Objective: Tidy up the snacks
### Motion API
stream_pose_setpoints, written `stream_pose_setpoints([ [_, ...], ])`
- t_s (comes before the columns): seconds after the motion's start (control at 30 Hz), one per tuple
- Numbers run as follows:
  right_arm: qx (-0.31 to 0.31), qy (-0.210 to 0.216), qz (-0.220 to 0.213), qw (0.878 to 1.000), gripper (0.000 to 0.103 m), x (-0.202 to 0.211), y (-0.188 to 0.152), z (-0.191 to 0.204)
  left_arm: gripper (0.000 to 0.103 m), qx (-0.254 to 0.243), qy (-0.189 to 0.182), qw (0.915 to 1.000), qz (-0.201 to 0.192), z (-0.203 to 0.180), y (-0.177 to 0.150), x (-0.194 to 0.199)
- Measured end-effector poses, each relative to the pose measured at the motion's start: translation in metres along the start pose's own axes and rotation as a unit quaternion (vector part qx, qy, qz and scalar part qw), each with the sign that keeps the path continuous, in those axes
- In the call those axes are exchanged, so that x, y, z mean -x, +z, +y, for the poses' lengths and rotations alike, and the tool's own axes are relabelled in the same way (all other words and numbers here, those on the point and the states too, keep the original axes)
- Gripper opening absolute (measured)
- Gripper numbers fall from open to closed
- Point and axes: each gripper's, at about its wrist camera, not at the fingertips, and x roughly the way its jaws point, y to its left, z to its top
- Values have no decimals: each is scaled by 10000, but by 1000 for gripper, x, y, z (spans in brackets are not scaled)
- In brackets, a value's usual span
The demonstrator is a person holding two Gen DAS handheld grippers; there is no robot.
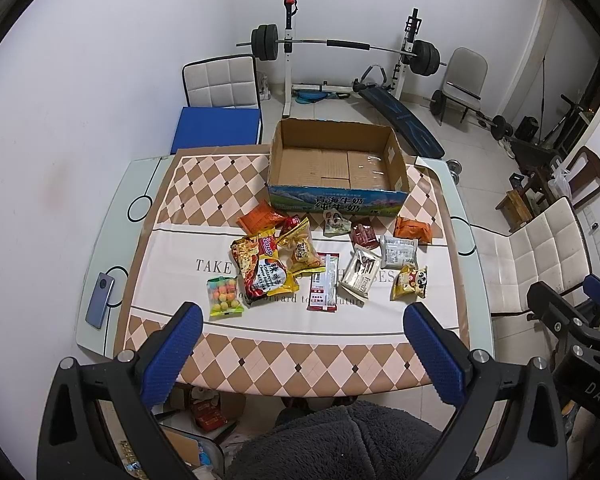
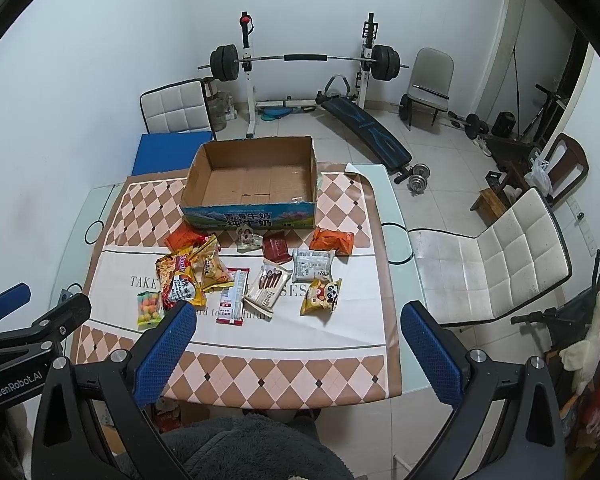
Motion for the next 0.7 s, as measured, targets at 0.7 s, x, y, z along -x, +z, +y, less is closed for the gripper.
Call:
stream_pose_setpoints([
  [0.7, -2, 55, -21, 10000, 103, 0, 0, 1, 103, 8, -17, 10000, -18, 1, -1, 0],
])
